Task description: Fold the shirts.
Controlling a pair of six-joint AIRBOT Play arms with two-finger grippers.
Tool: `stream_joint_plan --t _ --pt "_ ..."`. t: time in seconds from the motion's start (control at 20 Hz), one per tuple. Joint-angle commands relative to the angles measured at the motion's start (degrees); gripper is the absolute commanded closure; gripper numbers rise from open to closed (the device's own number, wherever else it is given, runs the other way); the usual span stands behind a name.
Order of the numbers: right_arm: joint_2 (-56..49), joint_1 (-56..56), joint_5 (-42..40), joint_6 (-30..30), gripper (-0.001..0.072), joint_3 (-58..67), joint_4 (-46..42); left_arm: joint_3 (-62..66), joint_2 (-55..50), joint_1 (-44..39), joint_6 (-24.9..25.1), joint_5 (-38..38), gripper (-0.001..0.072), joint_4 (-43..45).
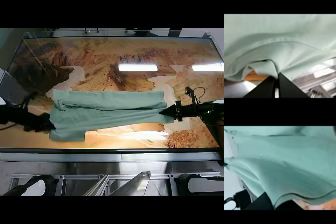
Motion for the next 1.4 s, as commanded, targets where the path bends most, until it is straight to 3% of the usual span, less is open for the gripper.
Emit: stream_joint_plan --t 0.0,0.35,0.5,0.55,0.6,0.65,0.7,0.8,0.9,1.05,1.3,1.35 --pt "-0.5 3.5 -4.1 -0.3 0.0694 5.5 3.6 12.5 -3.1 0.1 3.1 2.2 0.0681 -9.7" --pt "-11.1 5.6 -15.7 1.2 0.0693 14.4 3.7 35.6 -28.0 -3.4 3.9 3.5 0.0679 -11.6" --pt "-14.4 6.1 -17.8 -2.3 0.0693 15.0 5.1 43.2 -39.2 -5.7 4.6 2.6 0.0676 -11.4" --pt "-14.5 6.2 -17.9 -3.7 0.0682 15.0 5.1 45.5 -42.0 -5.7 4.5 2.4 0.0585 -11.4" --pt "-14.3 6.1 -17.4 -4.7 0.0579 15.1 5.0 48.0 -44.3 -5.7 4.3 1.9 0.0394 -11.5" --pt "-13.8 5.5 -16.3 -5.4 0.0399 15.1 5.1 51.0 -46.1 -5.6 3.5 0.6 0.0367 -11.6" --pt "-12.9 4.4 -13.9 -7.1 0.0347 15.5 4.7 54.4 -47.5 -5.1 3.2 -1.2 0.0367 -11.7" --pt "-11.2 1.5 -10.3 -7.4 0.0328 17.4 2.1 59.6 -48.1 -4.3 2.9 -2.6 0.0367 -11.6" --pt "-10.3 -1.2 -11.6 -6.0 0.0085 19.5 -2.4 64.3 -48.0 -3.8 1.4 -3.5 0.0367 -11.6" --pt "-11.0 -3.0 -15.3 3.0 0.0077 20.2 -9.0 66.2 -46.8 -4.2 0.2 -7.1 0.0367 -12.0" --pt "-15.6 2.3 -13.4 4.7 0.0079 20.2 -8.2 59.3 -42.9 -7.5 0.2 -7.1 0.0367 -12.7" --pt "-16.2 4.0 -13.3 4.9 0.0164 20.3 -7.4 58.4 -42.8 -8.5 0.2 -7.2 0.0368 -14.5"
